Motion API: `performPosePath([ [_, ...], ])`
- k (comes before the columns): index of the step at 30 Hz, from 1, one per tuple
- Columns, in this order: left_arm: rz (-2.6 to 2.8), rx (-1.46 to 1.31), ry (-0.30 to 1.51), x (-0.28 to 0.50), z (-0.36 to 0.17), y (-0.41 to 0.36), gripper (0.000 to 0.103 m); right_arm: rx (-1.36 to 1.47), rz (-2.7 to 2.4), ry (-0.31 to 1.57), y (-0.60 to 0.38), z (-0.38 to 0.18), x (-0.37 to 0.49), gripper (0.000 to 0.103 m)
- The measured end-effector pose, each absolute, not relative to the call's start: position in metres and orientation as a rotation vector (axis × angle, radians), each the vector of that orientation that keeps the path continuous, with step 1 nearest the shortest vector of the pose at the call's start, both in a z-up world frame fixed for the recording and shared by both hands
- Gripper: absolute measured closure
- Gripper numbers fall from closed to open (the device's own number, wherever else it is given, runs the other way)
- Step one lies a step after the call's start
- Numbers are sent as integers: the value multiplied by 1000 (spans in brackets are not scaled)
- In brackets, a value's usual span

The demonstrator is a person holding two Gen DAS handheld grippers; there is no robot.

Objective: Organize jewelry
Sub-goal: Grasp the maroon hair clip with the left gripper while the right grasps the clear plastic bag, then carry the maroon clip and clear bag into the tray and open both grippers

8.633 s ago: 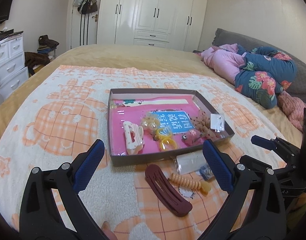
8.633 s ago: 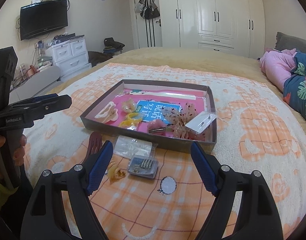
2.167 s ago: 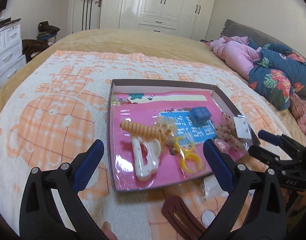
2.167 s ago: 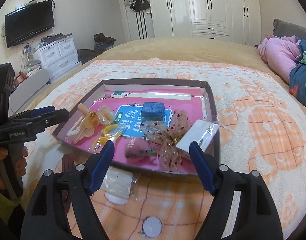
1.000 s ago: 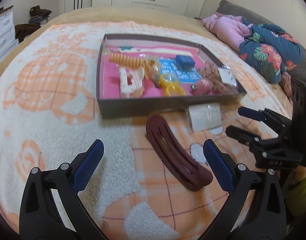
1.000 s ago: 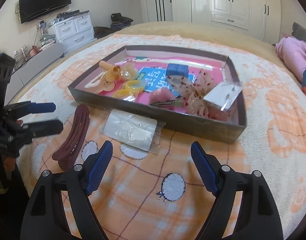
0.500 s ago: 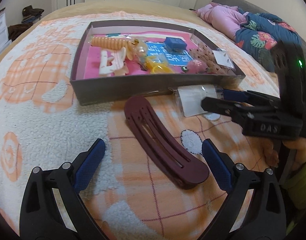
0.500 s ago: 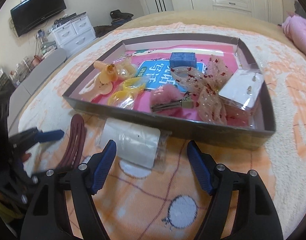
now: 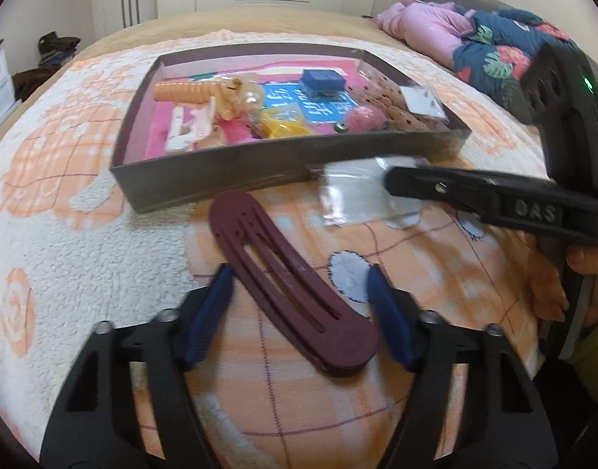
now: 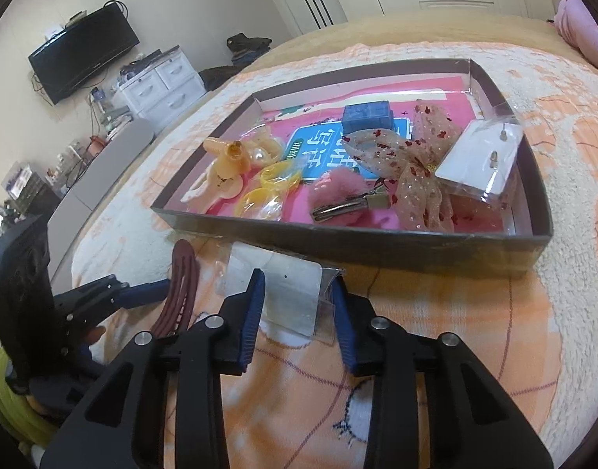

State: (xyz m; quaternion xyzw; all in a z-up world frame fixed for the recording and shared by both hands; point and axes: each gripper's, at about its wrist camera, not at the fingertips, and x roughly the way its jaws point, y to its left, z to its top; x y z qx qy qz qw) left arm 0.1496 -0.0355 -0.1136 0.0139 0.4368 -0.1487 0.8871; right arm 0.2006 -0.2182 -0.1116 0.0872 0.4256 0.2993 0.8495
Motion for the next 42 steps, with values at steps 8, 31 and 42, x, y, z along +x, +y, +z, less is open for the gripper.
performPosePath([
  [8, -320, -11, 896, 150, -109, -29, 77, 208, 604, 844, -239, -101, 182, 85],
  [31, -317, -64, 783, 147, -71, -13, 77, 214, 548, 666, -264, -52, 157, 90],
  [42, -269, -94, 735, 173, -53, 4, 77, 231, 516, 628, -253, -41, 184, 90],
])
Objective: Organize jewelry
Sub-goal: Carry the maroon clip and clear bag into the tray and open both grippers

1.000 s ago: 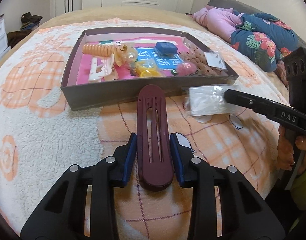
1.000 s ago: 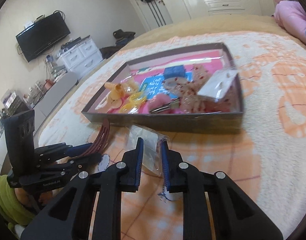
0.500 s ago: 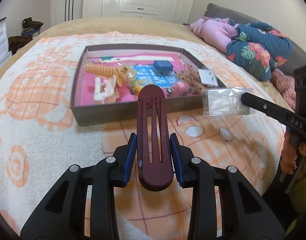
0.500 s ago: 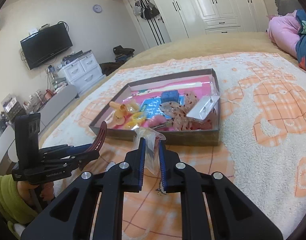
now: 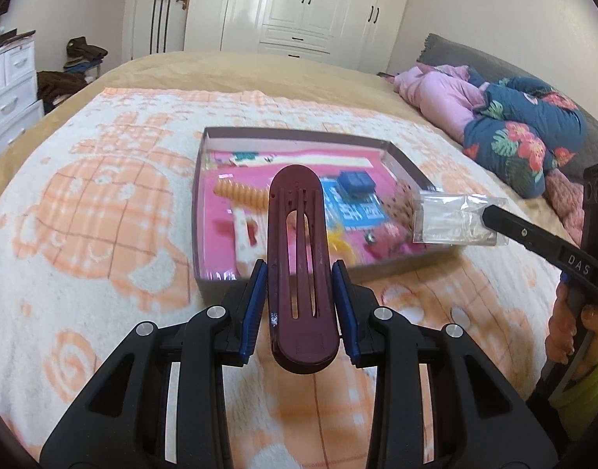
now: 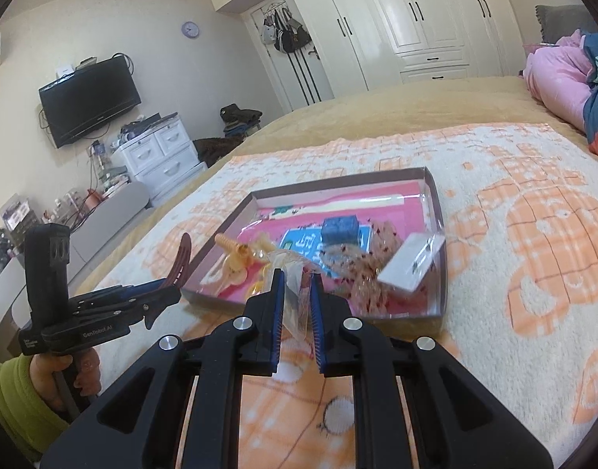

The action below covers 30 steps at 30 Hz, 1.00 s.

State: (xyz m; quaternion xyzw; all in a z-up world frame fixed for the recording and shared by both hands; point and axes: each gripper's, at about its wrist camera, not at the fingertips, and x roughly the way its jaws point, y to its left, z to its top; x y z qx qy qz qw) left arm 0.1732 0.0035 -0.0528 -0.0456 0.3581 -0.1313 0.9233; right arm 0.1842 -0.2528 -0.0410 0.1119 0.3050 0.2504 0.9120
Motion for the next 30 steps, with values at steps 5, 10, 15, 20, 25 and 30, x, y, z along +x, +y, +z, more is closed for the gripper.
performPosePath([
  [5, -268, -92, 728, 193, -48, 0, 77, 250, 484, 621, -254, -41, 200, 90],
  [10, -283, -85, 729, 214, -46, -11, 77, 267, 436, 612, -259, -42, 217, 90],
  [15, -299, -69, 740, 230, -50, -28, 77, 271, 386, 621, -266, -48, 234, 90],
  [20, -311, -59, 758, 243, -57, -39, 77, 271, 333, 625, -270, -54, 247, 90],
  [25, -317, -46, 770, 253, -65, -48, 77, 294, 283, 641, -276, -62, 260, 90],
  [30, -317, -43, 786, 259, -72, -53, 77, 301, 253, 671, -276, -75, 269, 90],
])
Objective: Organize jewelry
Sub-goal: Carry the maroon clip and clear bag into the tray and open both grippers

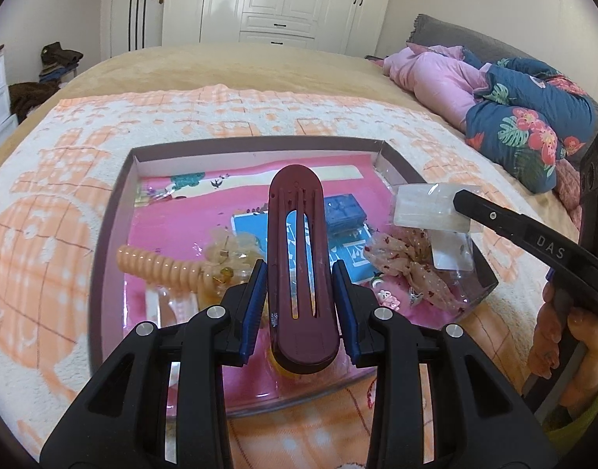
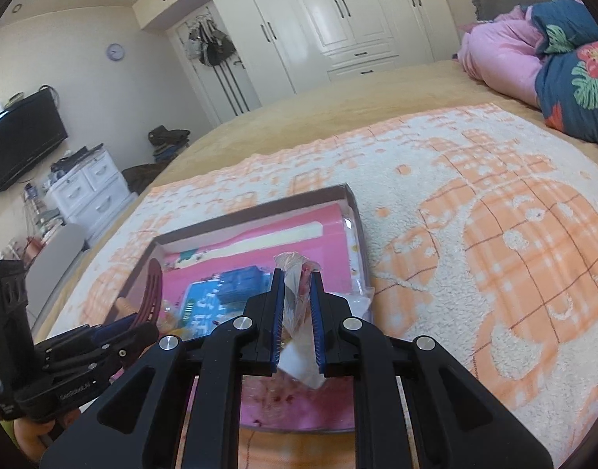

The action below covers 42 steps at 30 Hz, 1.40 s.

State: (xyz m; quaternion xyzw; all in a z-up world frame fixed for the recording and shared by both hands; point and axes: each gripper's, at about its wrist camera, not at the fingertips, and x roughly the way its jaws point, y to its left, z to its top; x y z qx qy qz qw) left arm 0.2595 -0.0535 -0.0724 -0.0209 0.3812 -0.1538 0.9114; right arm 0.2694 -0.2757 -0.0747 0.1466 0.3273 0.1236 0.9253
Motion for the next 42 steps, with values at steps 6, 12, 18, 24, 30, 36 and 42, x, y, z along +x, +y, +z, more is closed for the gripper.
performPosePath([
  [6, -315, -49, 806, 263, -80, -54, 77, 300, 275, 707, -269, -87, 270, 89],
  [12, -317, -55, 819, 264, -86, -52, 77, 299, 302, 712, -266, -86, 262, 86],
  [18, -314, -55, 827, 265, -86, -52, 77, 278, 298, 723, -264, -85, 258, 81],
  [24, -308, -56, 819, 263, -82, -51, 77, 247, 296, 707, -262, -80, 250, 71],
  [30, -304, -55, 813, 259, -78, -51, 77, 228, 298, 693, -264, -74, 241, 70],
  [36, -304, -61, 801, 250, -70, -48, 76, 201, 291, 678, -266, -69, 231, 67],
  [42, -298, -68, 788, 237, -63, -42, 65, 151, 293, 664, -261, -63, 218, 58],
])
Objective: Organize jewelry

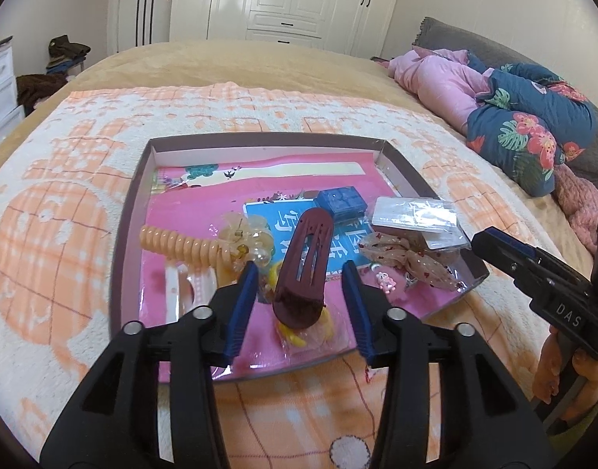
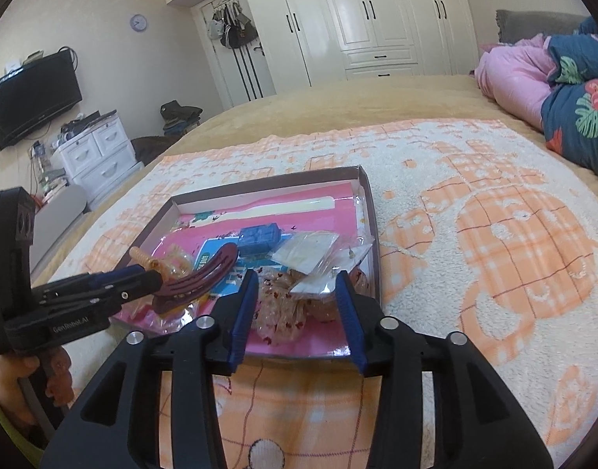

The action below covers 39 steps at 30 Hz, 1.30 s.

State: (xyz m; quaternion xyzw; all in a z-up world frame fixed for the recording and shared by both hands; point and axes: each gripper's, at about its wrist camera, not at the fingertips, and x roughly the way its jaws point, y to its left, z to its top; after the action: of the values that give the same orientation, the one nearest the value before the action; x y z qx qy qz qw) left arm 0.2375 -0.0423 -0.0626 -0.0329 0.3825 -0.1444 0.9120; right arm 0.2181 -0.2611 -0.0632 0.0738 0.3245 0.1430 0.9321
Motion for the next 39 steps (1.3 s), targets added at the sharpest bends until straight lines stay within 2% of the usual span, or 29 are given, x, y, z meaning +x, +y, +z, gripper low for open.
performPosePath([
  [4, -285, -72, 783, 230, -60, -39, 58, 107, 296, 644, -256, -59, 208, 51],
  [7, -276, -73, 774, 224, -57, -35, 56, 81, 296, 628, -252, -54, 200, 40],
  [8, -272, -72, 770, 221, -55, -33, 52, 80, 295, 622, -251, -52, 197, 33],
  [10, -263, -75, 760, 216, -53, -30, 45, 77, 300, 606, -250, -48, 191, 27],
  [12, -258, -78, 752, 211, -51, -28, 45, 58, 301, 589, -247, -44, 185, 20],
  [14, -251, -77, 744, 205, -49, -25, 37, 41, 294, 578, -245, -42, 180, 15],
  [17, -248, -84, 722, 194, -45, -20, 32, 32, 286, 566, -242, -39, 172, 9],
  [25, -242, -83, 682, 175, -34, -13, 11, -15, 278, 542, -231, -35, 156, 7],
  [39, -212, -106, 652, 150, -28, -2, 11, -46, 252, 506, -229, -31, 132, 6],
])
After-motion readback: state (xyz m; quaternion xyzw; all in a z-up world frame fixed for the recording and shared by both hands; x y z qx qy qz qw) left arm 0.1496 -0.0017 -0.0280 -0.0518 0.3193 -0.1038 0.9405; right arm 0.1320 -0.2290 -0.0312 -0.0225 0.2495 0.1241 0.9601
